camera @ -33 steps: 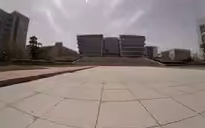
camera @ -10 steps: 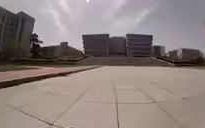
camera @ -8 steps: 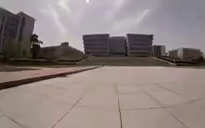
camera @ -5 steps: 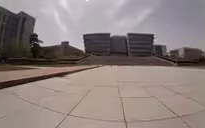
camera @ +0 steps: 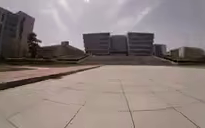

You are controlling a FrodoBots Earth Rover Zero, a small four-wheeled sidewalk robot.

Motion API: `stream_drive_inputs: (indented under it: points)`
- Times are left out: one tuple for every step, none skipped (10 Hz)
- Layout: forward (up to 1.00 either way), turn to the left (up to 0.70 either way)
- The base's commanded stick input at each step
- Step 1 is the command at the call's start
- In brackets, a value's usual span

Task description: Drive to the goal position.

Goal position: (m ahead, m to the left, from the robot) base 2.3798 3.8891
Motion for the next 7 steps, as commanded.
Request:
stream_drive_inputs:
  points:
    - [1.00,-0.40]
    - [1.00,-0.40]
    - [1.00,-0.40]
    - [1.00,-0.39]
    - [1.00,0.00]
    - [1.00,0.00]
    - [1.00,0.00]
